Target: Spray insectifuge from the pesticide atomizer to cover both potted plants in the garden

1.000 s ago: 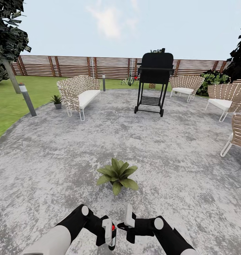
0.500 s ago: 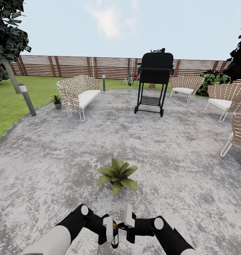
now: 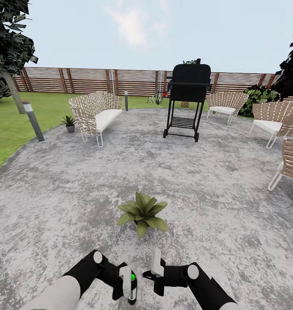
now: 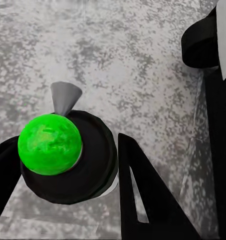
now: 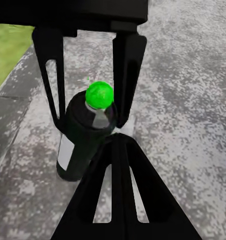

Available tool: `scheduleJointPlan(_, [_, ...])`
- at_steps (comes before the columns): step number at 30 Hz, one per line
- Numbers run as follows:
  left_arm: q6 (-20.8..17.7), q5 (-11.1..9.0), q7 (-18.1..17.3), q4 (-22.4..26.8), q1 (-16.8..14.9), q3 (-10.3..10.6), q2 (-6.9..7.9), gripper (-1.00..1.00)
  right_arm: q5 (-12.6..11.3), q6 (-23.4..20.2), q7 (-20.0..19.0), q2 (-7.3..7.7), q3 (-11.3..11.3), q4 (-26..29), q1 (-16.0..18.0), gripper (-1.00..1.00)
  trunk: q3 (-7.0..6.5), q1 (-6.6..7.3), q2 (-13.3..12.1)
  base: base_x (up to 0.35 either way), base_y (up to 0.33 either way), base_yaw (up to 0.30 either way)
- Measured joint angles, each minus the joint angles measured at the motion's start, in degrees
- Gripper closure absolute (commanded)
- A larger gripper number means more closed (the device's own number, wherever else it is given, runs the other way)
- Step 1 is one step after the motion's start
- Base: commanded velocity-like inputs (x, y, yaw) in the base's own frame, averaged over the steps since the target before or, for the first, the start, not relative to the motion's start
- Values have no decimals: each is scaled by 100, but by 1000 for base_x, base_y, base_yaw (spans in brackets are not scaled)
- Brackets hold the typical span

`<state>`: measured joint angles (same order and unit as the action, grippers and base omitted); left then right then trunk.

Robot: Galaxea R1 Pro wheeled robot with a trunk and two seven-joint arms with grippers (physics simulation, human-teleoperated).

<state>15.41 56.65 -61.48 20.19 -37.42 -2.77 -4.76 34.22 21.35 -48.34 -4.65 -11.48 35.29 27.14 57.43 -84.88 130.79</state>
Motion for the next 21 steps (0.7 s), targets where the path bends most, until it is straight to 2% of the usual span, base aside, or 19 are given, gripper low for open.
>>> scheduleJointPlan(8, [7, 21, 0, 5, 23, 5, 917, 100, 24, -1, 2, 0, 0, -8, 0, 100, 0, 0, 0, 0, 0, 0])
scheduleJointPlan(9, [8, 22, 1, 5, 21, 6, 1012, 100, 26, 0, 2, 0, 3, -11, 0, -100, 0, 0, 0, 0, 0, 0])
scheduleJointPlan(10, [8, 29, 0, 5, 18, 9, 1161, 100, 33, 1, 2, 0, 6, -19, 0, -100, 0, 0, 0, 0, 0, 0])
scheduleJointPlan(13, [10, 17, 2, 5, 18, 3, 1410, 100, 34, -1, 3, 6, 7, -32, 0, -100, 0, 0, 0, 0, 0, 0])
scheduleJointPlan(18, [-12, -32, 132, 14, 17, -65, 1666, 100, 38, -2, 72, 64, 48, -56, 0, -100, 0, 0, 0, 0, 0, 0])
scheduleJointPlan(21, [-61, -114, 661, -12, 18, -125, 1718, 100, 32, 9, 495, 356, 52, -194, -2, -100, 0, 0, 0, 0, 0, 0])
